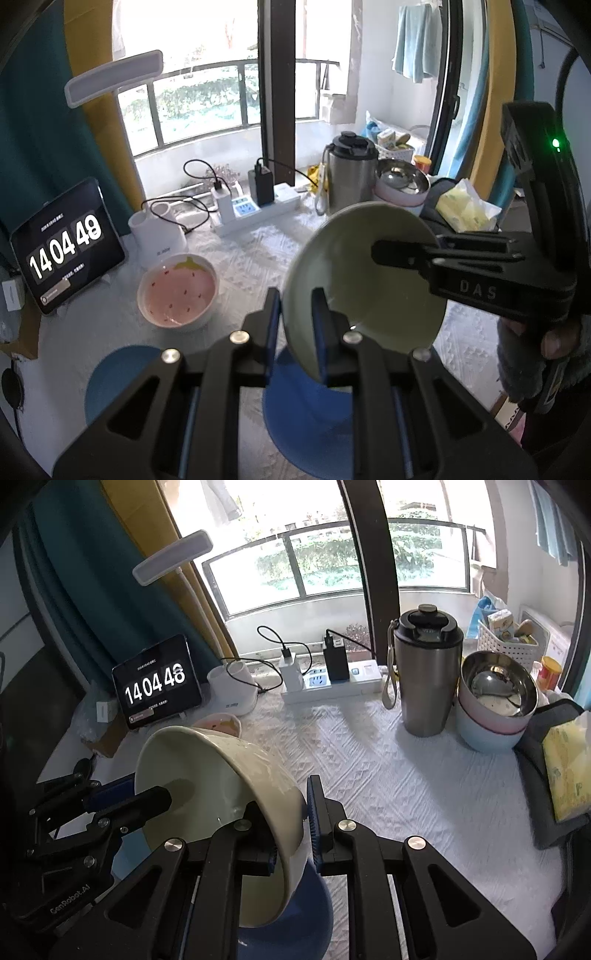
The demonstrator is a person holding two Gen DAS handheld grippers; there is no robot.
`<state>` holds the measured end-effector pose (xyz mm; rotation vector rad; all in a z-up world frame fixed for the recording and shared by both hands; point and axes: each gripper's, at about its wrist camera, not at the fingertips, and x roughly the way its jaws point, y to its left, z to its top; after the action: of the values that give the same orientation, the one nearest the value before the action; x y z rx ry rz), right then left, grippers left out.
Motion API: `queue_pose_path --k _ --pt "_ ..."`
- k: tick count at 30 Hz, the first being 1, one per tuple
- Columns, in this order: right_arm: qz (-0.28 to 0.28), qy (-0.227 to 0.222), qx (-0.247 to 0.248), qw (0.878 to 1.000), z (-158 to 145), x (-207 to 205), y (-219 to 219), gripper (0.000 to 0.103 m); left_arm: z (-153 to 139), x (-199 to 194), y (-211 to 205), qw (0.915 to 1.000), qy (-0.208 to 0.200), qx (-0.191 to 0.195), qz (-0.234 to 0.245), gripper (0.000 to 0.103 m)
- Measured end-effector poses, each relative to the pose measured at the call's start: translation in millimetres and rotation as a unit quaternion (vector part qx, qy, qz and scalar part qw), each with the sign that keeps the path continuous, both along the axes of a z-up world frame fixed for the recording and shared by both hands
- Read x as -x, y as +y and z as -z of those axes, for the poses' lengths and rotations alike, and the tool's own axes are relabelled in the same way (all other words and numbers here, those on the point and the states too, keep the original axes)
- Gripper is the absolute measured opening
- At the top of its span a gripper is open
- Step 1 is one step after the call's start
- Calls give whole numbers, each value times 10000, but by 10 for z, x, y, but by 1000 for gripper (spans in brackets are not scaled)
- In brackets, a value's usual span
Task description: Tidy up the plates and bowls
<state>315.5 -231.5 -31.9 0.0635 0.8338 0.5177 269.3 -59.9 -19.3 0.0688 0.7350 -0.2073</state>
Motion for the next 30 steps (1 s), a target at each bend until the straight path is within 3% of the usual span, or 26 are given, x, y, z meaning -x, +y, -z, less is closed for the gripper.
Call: queue_pose_path --k 30 --pt "8 605 76 9981 528 432 16 16 446 402 -10 9987 509 46 16 17"
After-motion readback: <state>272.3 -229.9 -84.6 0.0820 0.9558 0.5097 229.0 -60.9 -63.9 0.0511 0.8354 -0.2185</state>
